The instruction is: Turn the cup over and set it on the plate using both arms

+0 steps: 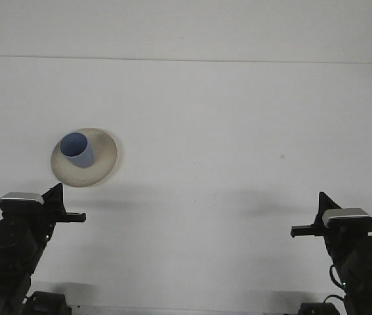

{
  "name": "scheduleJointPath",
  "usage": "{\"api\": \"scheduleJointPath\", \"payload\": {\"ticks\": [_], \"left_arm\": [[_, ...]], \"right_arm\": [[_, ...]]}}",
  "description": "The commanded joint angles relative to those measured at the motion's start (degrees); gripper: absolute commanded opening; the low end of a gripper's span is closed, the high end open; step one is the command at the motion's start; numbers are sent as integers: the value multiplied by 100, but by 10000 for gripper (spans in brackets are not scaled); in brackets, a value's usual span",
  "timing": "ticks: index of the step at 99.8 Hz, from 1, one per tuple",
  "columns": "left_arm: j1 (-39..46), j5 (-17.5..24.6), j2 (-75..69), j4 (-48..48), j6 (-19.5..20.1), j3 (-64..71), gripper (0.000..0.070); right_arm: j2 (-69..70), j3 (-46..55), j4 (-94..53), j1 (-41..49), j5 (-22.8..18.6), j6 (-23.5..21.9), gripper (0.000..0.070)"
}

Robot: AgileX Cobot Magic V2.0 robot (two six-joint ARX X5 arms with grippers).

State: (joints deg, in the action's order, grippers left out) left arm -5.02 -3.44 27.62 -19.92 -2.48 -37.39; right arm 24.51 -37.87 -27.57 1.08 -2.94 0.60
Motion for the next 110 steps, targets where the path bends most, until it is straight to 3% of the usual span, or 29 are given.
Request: {"api": "scheduleJointPath", "payload": {"ticks": [1,91,110], "left_arm": [[-9,2,-2,50,26,-57,15],[24,0,-378,721,72,114,14],[61,2,-968,1770,249,994,14]], "right_arm": [[28,-57,57,7,0,-44,0],[28,-57,57,7,-2,-44,0],[28,-57,57,7,0,-44,0]]}}
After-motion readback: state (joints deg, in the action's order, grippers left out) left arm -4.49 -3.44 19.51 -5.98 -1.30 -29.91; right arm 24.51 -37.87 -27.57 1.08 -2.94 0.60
